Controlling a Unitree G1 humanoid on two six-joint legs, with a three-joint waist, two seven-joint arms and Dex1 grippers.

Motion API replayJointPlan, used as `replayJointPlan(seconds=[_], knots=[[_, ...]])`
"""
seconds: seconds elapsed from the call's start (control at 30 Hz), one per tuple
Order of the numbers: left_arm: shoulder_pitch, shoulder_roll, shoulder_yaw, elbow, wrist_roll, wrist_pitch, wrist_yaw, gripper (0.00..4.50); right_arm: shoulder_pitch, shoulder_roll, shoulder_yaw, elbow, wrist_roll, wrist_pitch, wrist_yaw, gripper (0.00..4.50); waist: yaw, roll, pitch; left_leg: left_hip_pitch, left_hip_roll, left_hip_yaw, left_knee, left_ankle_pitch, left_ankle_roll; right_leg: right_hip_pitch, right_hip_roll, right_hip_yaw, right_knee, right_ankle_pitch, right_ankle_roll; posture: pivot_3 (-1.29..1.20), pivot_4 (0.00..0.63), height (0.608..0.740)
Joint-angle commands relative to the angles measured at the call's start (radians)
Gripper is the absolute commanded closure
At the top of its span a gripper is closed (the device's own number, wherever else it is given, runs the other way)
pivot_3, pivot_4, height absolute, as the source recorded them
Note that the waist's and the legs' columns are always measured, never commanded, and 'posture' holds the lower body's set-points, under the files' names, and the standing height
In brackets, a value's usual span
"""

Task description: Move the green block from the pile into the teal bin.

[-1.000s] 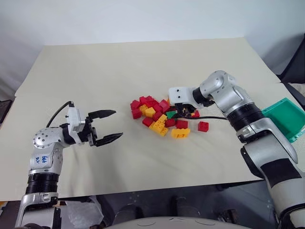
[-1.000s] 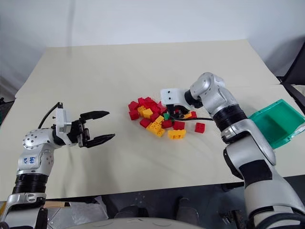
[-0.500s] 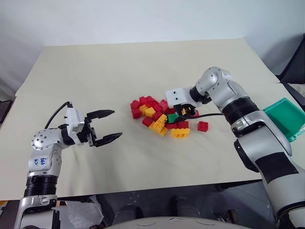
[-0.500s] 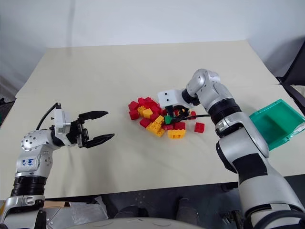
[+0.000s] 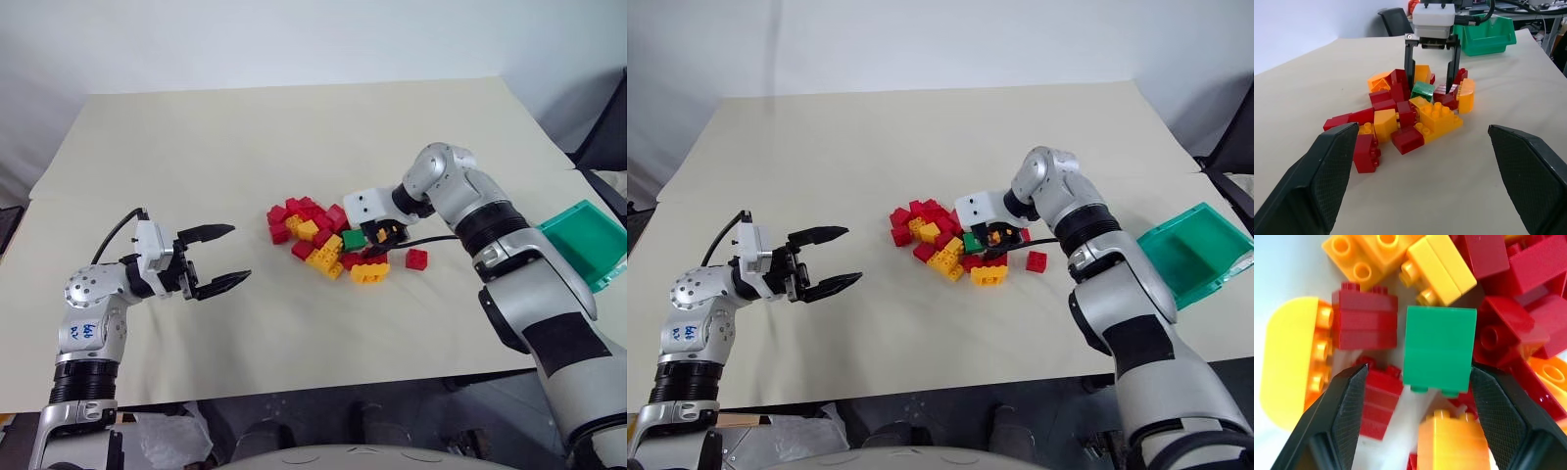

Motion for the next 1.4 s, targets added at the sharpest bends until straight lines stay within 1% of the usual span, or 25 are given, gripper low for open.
replayJointPlan(seconds=[0.03, 0.1, 0.2, 0.43, 0.53, 0.63, 0.77, 0.93, 1.0, 1.1, 1.2, 1.27, 1.4], knots=[[-0.009, 0.005, 0.016, -0.008, -0.017, -0.006, 0.002, 0.0, -0.031, 0.01, -0.039, 0.005, 0.015, 0.012, -0.011, 1.55, 0.0, 0.0, 0.0, 0.0, 0.0, 0.0, 0.0, 0.0, 0.0, 0.0, 0.0, 0.0, 0.0, 0.0, 0.0, 0.0, 0.15, 0.74], [-0.01, 0.007, 0.017, -0.005, -0.018, -0.005, 0.0, 0.0, -0.031, 0.009, -0.049, 0.002, 0.022, 0.013, -0.004, 2.07, 0.001, 0.0, 0.0, 0.0, 0.0, 0.0, 0.0, 0.0, 0.0, 0.0, 0.0, 0.0, 0.0, 0.0, 0.0, 0.0, 0.15, 0.74], [-0.011, 0.011, 0.018, -0.005, -0.024, 0.002, -0.007, 0.0, -0.035, 0.004, -0.068, -0.006, 0.025, 0.026, -0.001, 3.02, 0.0, 0.0, 0.0, 0.0, 0.0, 0.0, 0.0, 0.0, 0.0, 0.0, 0.0, 0.0, 0.0, 0.0, 0.0, 0.0, 0.15, 0.74], [-0.019, 0.006, 0.006, -0.012, -0.033, 0.025, -0.031, 0.0, -0.024, -0.047, -0.121, -0.107, 0.059, 0.086, 0.039, 3.04, 0.003, 0.0, 0.0, -0.001, 0.0, 0.0, 0.0, 0.0, 0.0, 0.0, 0.0, 0.0, 0.0, 0.0, 0.0, 0.0, 0.15, 0.74], [-0.021, 0.001, -0.005, -0.033, -0.046, 0.051, -0.041, 0.0, 0.001, -0.092, -0.159, -0.212, 0.091, 0.169, 0.057, 3.04, 0.004, 0.0, 0.0, -0.001, 0.0, -0.001, 0.0, 0.0, 0.0, 0.0, 0.0, 0.0, 0.0, 0.0, 0.0, 0.0, 0.15, 0.74], [-0.036, -0.011, -0.036, -0.041, -0.046, 0.065, -0.069, 0.0, 0.065, -0.194, -0.226, -0.398, 0.122, 0.34, 0.057, 3.04, 0.013, 0.0, 0.0, -0.001, 0.0, -0.001, 0.0, 0.0, 0.0, 0.0, 0.0, 0.0, 0.0, 0.0, 0.0, 0.0, 0.15, 0.74], [-0.081, -0.04, -0.068, -0.018, -0.029, 0.041, -0.089, 0.0, 0.199, -0.325, -0.335, -0.67, 0.149, 0.573, -0.016, 3.04, 0.029, 0.0, 0.0, -0.003, -0.001, -0.001, 0.001, 0.0, 0.0, 0.0, -0.001, -0.001, -0.001, 0.0, 0.0, 0.0, 0.15, 0.74], [-0.152, -0.107, -0.088, 0.025, -0.013, -0.002, -0.07, 0.0, 0.448, -0.479, -0.578, -1.059, 0.22, 0.885, -0.101, 3.04, 0.041, 0.001, 0.0, -0.003, -0.001, -0.001, 0.001, 0.0, 0.0, 0.0, 0.0, -0.001, -0.002, 0.0, 0.0, 0.0, 0.15, 0.74], [-0.162, -0.117, -0.096, 0.031, -0.015, 0.003, -0.075, 0.0, 0.541, -0.528, -0.654, -1.166, 0.246, 0.976, -0.127, 3.04, 0.041, 0.001, 0.0, -0.003, -0.001, 0.0, 0.001, -0.001, 0.0, 0.0, 0.0, -0.001, -0.002, 0.0, 0.0, 0.0, 0.15, 0.74], [-0.188, -0.125, -0.114, 0.051, -0.022, 0.014, -0.106, 0.0, 0.699, -0.615, -0.805, -1.224, 0.233, 1.027, -0.213, 3.04, 0.04, 0.0, 0.001, -0.003, -0.001, 0.0, 0.001, -0.001, 0.001, 0.0, 0.0, -0.001, -0.003, 0.0, 0.0, 0.0, 0.15, 0.74], [-0.234, -0.139, -0.134, 0.096, -0.01, 0.009, -0.129, 0.0, 0.806, -0.654, -0.935, -1.242, 0.244, 1.032, -0.287, 3.04, 0.04, 0.0, 0.001, -0.002, -0.001, 0.001, 0.001, -0.001, 0.001, 0.0, 0.0, 0.0, -0.003, 0.0, 0.0, 0.0, 0.15, 0.74], [-0.268, -0.15, -0.154, 0.121, -0.001, 0.003, -0.151, 0.0, 0.87, -0.677, -0.994, -1.246, 0.261, 1.052, -0.306, 3.04, 0.04, 0.0, 0.001, -0.002, -0.001, 0.001, 0.001, 0.0, 0.001, 0.0, 0.0, 0.001, -0.003, 0.0, 0.0, 0.0, 0.15, 0.74], [-0.347, -0.183, -0.199, 0.168, 0.045, -0.009, -0.147, 0.0, 1.004, -0.73, -1.05, -1.209, 0.255, 1.055, -0.345, 3.04, 0.04, -0.001, 0.001, 0.0, -0.001, 0.001, 0.001, 0.0, 0.001, 0.001, 0.0, 0.002, -0.002, 0.0, 0.0, 0.0, 0.15, 0.74]])
